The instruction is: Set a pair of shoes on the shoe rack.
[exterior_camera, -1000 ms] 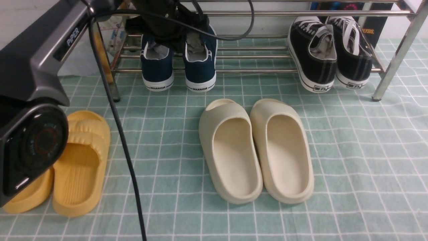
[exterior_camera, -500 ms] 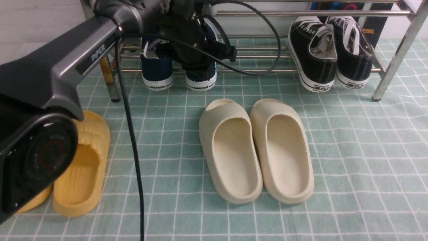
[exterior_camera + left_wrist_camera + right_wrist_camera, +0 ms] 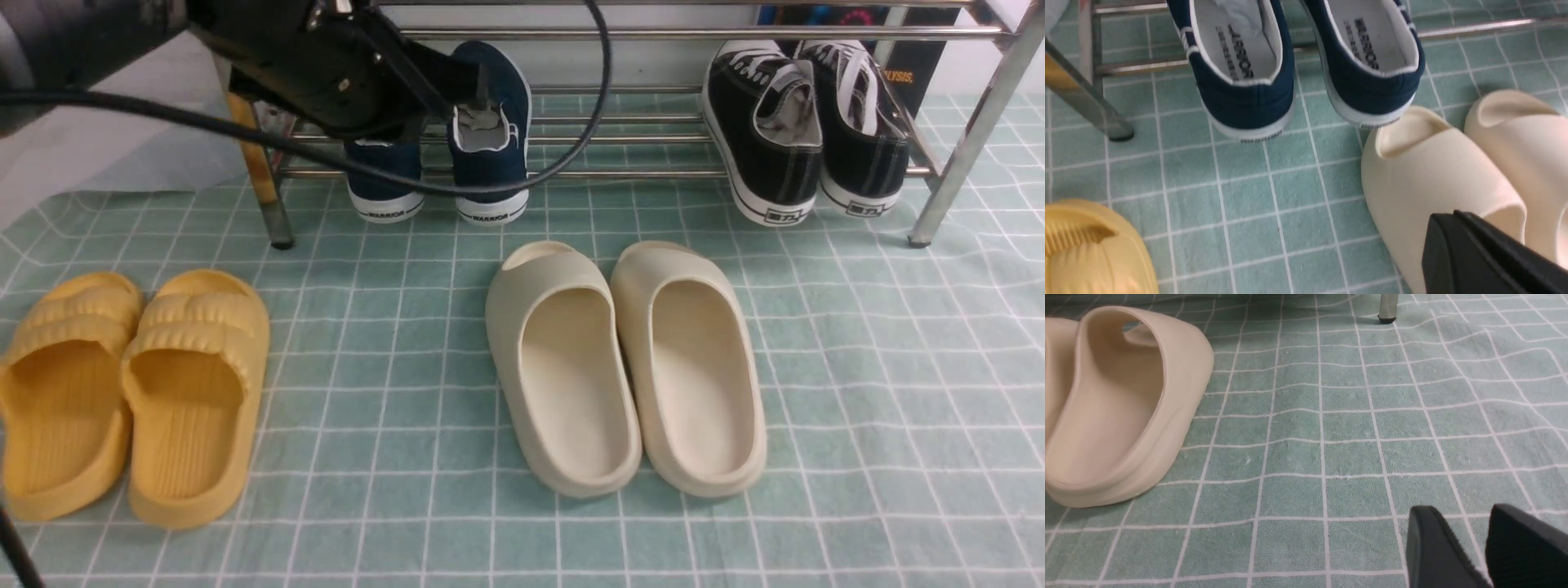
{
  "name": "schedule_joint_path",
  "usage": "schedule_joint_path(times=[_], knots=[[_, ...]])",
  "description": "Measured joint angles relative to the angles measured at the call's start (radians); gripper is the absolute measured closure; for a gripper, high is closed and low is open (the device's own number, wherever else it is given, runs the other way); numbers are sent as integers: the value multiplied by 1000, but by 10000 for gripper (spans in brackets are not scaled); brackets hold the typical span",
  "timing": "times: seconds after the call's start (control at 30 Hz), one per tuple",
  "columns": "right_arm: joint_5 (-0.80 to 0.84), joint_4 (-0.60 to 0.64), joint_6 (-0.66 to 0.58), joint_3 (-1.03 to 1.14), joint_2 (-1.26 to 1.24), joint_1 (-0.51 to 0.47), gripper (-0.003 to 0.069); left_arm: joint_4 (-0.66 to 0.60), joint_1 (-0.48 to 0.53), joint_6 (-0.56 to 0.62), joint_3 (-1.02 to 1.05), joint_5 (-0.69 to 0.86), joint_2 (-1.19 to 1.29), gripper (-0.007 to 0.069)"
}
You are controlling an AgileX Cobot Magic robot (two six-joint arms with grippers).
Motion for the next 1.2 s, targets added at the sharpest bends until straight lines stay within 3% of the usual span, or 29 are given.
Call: schedule_joint_path(times=[0.07, 0.37, 0.63, 0.9, 1.2], knots=[[0, 0, 0, 0, 0, 0, 419, -3, 0, -3, 39, -21, -18, 638], [0, 0, 0, 0, 0, 0, 419, 26, 0, -40, 421, -393, -384, 638], [0, 0, 0, 0, 0, 0, 419, 170, 0, -40, 836, -633, -864, 638], [0, 0, 0, 0, 0, 0, 419, 192, 0, -76, 1152, -708, -1201, 638], [0, 0, 0, 0, 0, 0, 419, 192, 0, -82, 1277, -710, -1250, 638]])
